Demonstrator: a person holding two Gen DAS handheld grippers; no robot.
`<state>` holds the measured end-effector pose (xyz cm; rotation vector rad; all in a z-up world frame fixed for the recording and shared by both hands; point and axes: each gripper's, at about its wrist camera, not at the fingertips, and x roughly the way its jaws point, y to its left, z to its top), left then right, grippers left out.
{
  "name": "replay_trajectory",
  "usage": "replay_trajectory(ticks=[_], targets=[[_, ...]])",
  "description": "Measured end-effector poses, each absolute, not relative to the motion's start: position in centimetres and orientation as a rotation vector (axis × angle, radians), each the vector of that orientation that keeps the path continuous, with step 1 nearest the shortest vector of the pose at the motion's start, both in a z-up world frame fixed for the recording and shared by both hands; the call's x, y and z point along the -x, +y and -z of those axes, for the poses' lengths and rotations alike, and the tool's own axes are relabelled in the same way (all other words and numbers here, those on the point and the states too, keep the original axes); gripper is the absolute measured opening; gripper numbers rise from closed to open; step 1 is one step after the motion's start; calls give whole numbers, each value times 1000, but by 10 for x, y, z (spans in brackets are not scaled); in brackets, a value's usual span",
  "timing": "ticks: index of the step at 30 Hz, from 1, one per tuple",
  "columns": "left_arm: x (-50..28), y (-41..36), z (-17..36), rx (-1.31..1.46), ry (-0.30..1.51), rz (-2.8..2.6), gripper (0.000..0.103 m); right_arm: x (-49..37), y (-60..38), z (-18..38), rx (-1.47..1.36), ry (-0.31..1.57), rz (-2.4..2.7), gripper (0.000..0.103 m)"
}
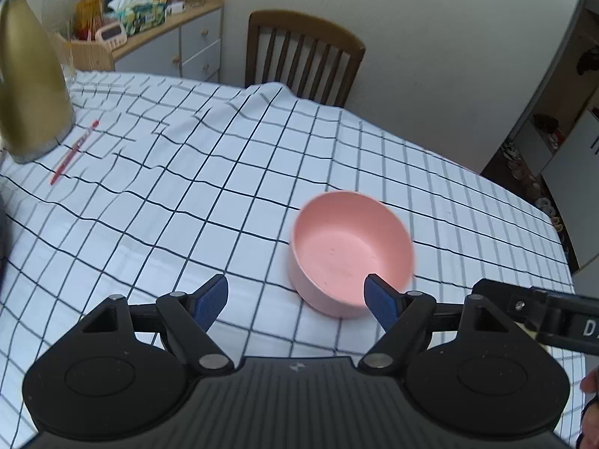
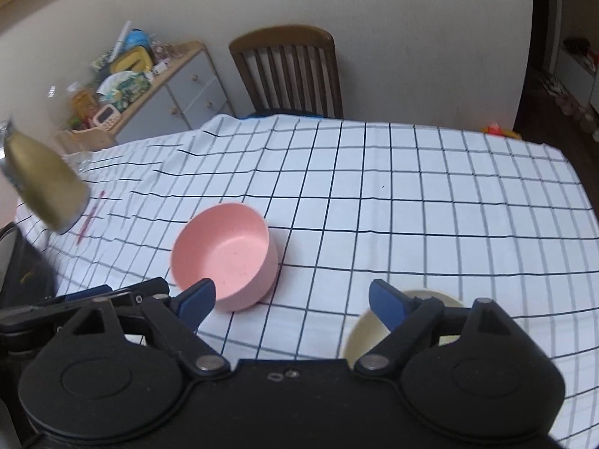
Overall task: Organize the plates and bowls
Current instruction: 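Move both grippers to the pink bowl and close on its rim, then lift the pink bowl with both grippers and carry it to the bear plate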
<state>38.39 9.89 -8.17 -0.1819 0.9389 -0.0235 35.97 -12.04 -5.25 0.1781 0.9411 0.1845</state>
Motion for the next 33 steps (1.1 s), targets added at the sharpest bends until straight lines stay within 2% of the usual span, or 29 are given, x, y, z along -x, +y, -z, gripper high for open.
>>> replay_trajectory(ticks=[2, 9, 13, 18, 22, 24, 26, 31, 33], targets=[[-396, 103, 90, 196, 956, 16, 80, -372, -115, 62, -184, 952, -171, 88], [-424, 111, 112, 211, 988, -7, 80, -398, -98, 88, -144, 996, -157, 75], [-434, 112, 121, 209, 1004, -7, 79, -406, -91, 96, -156, 1021, -165, 72], [-440, 115, 126, 229, 1010, 1, 77, -411, -85, 100, -162, 1045, -178, 58], [-444, 114, 130, 261, 1024, 23, 58, -414, -84, 102, -166, 1049, -177, 46], [-445, 114, 131, 281, 1030, 32, 49, -415, -83, 103, -168, 1049, -172, 36], [-445, 112, 130, 286, 1025, 36, 36, -415, -82, 102, -170, 1047, -173, 33], [-444, 107, 129, 283, 1026, 63, 17, -417, -81, 101, -166, 1045, -182, 20], [-443, 105, 128, 276, 1027, 70, 14, -416, -80, 100, -167, 1048, -191, 12]])
